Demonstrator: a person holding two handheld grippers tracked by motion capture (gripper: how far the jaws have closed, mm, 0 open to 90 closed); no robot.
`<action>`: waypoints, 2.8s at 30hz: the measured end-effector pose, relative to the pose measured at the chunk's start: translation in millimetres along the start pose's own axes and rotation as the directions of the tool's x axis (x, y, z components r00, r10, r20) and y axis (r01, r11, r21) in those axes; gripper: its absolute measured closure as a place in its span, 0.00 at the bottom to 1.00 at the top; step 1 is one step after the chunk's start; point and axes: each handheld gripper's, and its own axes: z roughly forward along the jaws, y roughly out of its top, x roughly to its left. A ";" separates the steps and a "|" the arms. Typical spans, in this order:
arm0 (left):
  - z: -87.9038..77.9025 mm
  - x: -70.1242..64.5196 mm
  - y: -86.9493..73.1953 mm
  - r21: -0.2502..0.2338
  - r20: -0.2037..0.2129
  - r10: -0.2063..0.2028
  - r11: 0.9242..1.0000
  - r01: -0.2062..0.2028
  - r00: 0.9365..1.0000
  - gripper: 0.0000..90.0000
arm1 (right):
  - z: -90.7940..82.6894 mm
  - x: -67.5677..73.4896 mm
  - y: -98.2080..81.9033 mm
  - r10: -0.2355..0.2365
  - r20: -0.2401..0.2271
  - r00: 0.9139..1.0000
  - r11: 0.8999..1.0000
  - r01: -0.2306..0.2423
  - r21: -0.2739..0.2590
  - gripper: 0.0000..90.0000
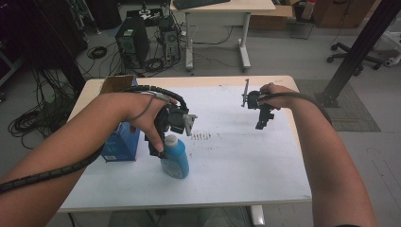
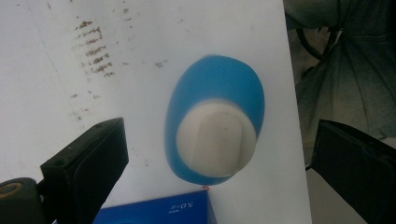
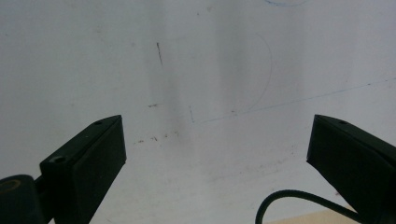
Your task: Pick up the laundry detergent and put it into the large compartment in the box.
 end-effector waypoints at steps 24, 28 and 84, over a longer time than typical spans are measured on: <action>23.4 0.2 -5.9 -0.023 0.024 0.009 1.000 -0.008 1.000 0.05 | 6.9 0.7 1.0 0.002 -0.005 1.000 1.000 -0.002 -0.010 0.05; 27.5 1.3 -7.6 -0.015 0.023 0.009 1.000 -0.008 1.000 0.05 | 7.6 0.8 1.7 0.003 -0.008 1.000 1.000 -0.003 -0.003 0.05; 48.3 5.6 -6.6 0.002 0.016 0.024 1.000 -0.024 1.000 0.13 | 17.6 -2.0 4.7 0.005 -0.028 1.000 1.000 -0.004 0.009 0.05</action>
